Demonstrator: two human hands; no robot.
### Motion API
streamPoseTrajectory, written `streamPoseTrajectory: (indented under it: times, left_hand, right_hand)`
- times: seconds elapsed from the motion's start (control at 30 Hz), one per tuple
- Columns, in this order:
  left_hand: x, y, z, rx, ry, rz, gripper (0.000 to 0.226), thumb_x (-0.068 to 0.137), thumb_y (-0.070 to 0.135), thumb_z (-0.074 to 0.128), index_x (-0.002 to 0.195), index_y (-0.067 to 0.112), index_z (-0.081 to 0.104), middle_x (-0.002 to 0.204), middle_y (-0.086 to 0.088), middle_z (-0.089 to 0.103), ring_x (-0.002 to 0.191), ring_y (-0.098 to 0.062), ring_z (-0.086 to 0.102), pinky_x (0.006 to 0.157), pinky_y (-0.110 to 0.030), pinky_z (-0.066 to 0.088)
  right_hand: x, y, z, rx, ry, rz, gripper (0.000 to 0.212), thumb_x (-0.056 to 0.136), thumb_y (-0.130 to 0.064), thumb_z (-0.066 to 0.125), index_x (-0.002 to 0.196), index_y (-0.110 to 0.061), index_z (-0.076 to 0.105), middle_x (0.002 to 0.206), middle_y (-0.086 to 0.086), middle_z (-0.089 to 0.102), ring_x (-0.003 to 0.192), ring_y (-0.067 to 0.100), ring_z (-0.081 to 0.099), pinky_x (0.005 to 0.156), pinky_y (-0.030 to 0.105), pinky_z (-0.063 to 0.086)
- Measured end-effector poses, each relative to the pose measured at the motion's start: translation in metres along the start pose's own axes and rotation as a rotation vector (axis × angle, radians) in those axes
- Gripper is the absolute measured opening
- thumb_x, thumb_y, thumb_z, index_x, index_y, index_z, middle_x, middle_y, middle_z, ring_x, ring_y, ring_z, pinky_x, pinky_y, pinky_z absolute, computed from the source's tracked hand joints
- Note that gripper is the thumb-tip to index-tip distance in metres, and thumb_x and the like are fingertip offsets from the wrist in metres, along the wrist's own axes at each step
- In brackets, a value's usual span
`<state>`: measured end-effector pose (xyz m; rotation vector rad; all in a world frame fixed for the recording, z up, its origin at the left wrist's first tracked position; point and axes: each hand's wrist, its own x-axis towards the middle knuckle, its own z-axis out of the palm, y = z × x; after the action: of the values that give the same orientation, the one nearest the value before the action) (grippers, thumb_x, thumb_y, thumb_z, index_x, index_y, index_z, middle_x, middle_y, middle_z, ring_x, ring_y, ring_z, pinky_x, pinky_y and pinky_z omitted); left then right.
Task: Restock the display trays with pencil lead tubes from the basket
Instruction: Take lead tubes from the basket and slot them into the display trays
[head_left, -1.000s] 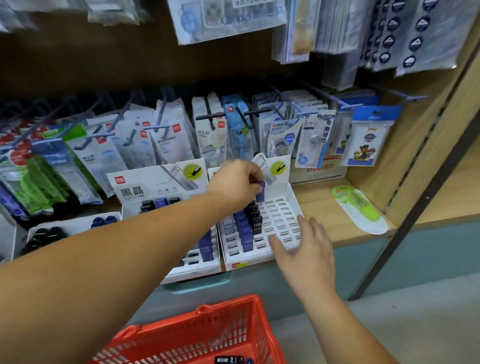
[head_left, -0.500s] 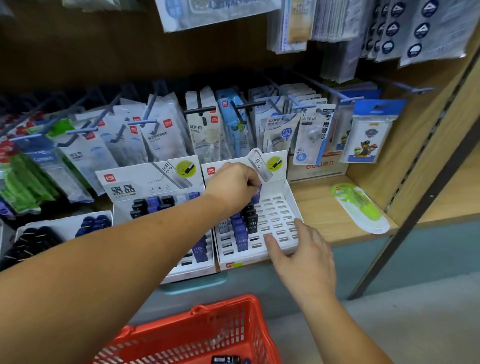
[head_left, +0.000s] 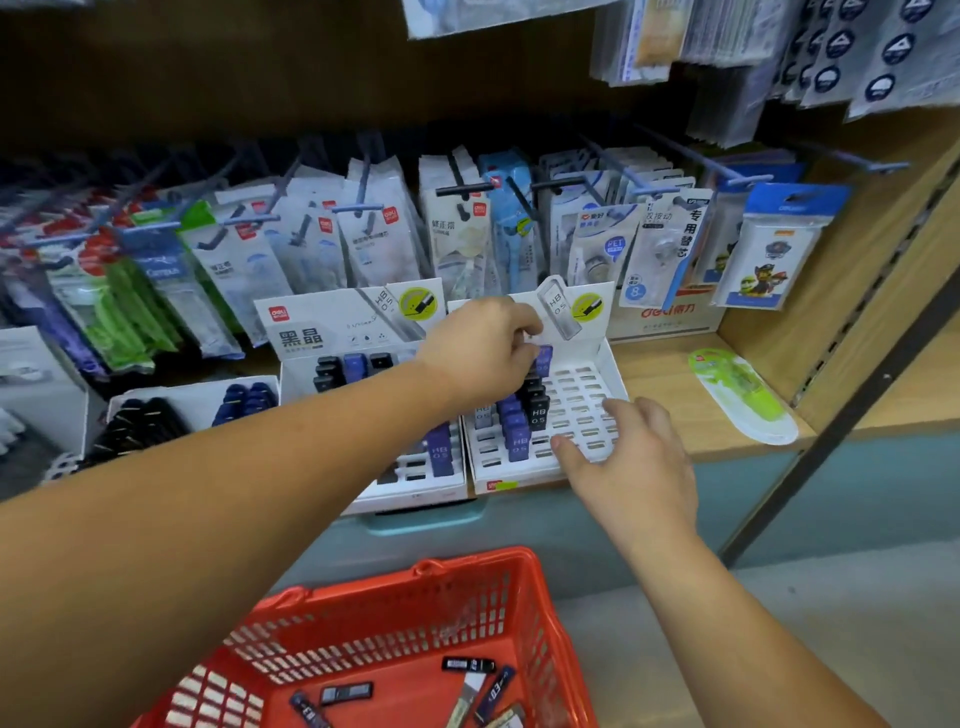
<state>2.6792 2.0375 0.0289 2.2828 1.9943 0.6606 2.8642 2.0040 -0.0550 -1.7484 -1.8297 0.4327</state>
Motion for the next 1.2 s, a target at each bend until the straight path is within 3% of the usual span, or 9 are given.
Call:
streamPoseTrajectory:
  times: [0.2,0.3,0.4,0.57,0.83,0.9,1.03,1.13,1.2]
  left_hand:
    - [-0.101,-0.014,-0.045,-0.268,0.162,-0.117,0.010,0.092,0.019,0.072,0.100,0.019,0.077,0.070,0.017,0.062,0.060,0.004,0.055,0.064,-0.011,0.044]
    - [-0.162,-0.025,-0.050,-0.331,0.216,-0.163,0.006,0.090,0.015,0.073,0.092,0.018,0.077,0.064,0.019,0.061,0.056,0.006,0.055,0.060,-0.009,0.041]
    - [-0.227,-0.040,-0.033,-0.343,0.164,-0.229,0.004,0.089,0.016,0.074,0.091,0.018,0.077,0.064,0.018,0.061,0.056,0.006,0.057,0.056,-0.006,0.038]
    - [-0.321,-0.089,0.031,-0.349,-0.084,-0.422,0.003,0.085,0.020,0.079,0.088,0.020,0.078,0.072,0.010,0.069,0.062,0.001,0.059,0.067,-0.022,0.049]
    - [-0.414,-0.125,0.133,-0.306,-0.595,-0.712,0.030,0.091,0.037,0.069,0.112,0.015,0.070,0.107,-0.006,0.073,0.103,-0.028,0.068,0.087,-0.034,0.055]
    - [-0.426,-0.130,0.150,-0.242,-0.715,-0.711,0.033,0.093,0.041,0.064,0.112,0.013,0.068,0.110,-0.009,0.073,0.105,-0.030,0.067,0.084,-0.032,0.052]
    - [-0.445,-0.143,0.173,-0.188,-0.814,-0.819,0.038,0.092,0.045,0.068,0.119,0.018,0.067,0.119,-0.007,0.070,0.113,-0.028,0.065,0.088,-0.029,0.050]
    - [-0.460,-0.153,0.194,-0.159,-0.909,-0.930,0.063,0.081,0.056,0.076,0.130,0.019,0.063,0.126,-0.005,0.066,0.119,-0.025,0.062,0.096,-0.028,0.050]
    - [-0.462,-0.159,0.209,-0.148,-1.003,-0.942,0.093,0.070,0.069,0.077,0.147,0.024,0.049,0.145,-0.006,0.052,0.138,-0.028,0.047,0.114,-0.036,0.041]
  right_hand:
    - [-0.028,-0.030,-0.028,-0.056,-0.012,-0.136,0.035,0.080,-0.053,0.075,0.103,-0.027,0.070,0.114,0.005,0.061,0.112,0.033,0.058,0.094,0.045,0.049]
    - [-0.058,-0.050,-0.032,-0.073,-0.242,-0.173,0.033,0.081,-0.057,0.071,0.077,-0.025,0.064,0.086,-0.007,0.067,0.092,0.026,0.065,0.081,0.041,0.055]
    - [-0.104,-0.064,-0.015,-0.125,-0.518,-0.298,0.039,0.077,-0.062,0.070,0.074,-0.024,0.065,0.070,-0.010,0.066,0.078,0.018,0.067,0.074,0.037,0.055]
    - [-0.184,-0.052,0.042,-0.282,-0.797,-0.360,0.042,0.079,-0.067,0.068,0.083,-0.026,0.066,0.080,-0.012,0.067,0.083,0.013,0.065,0.078,0.035,0.055]
    - [-0.226,0.026,0.129,-0.332,-1.114,-0.045,0.044,0.078,-0.059,0.074,0.103,-0.023,0.064,0.086,-0.009,0.072,0.088,0.012,0.069,0.083,0.030,0.054]
    - [-0.225,0.040,0.151,-0.399,-1.095,-0.063,0.057,0.079,-0.064,0.070,0.120,-0.026,0.063,0.111,-0.003,0.072,0.102,0.017,0.067,0.090,0.034,0.054]
    - [-0.228,0.063,0.196,-0.509,-1.147,-0.217,0.094,0.083,-0.071,0.066,0.158,-0.028,0.031,0.161,0.004,0.033,0.147,0.025,0.035,0.117,0.041,0.037]
    - [-0.233,0.078,0.230,-0.583,-1.197,-0.350,0.119,0.072,-0.083,0.066,0.163,-0.031,0.010,0.171,0.000,0.003,0.157,0.023,0.003,0.127,0.046,0.014]
    - [-0.235,0.087,0.252,-0.615,-1.244,-0.394,0.129,0.067,-0.085,0.067,0.163,-0.032,0.000,0.170,-0.003,-0.014,0.157,0.023,-0.012,0.128,0.049,0.001]
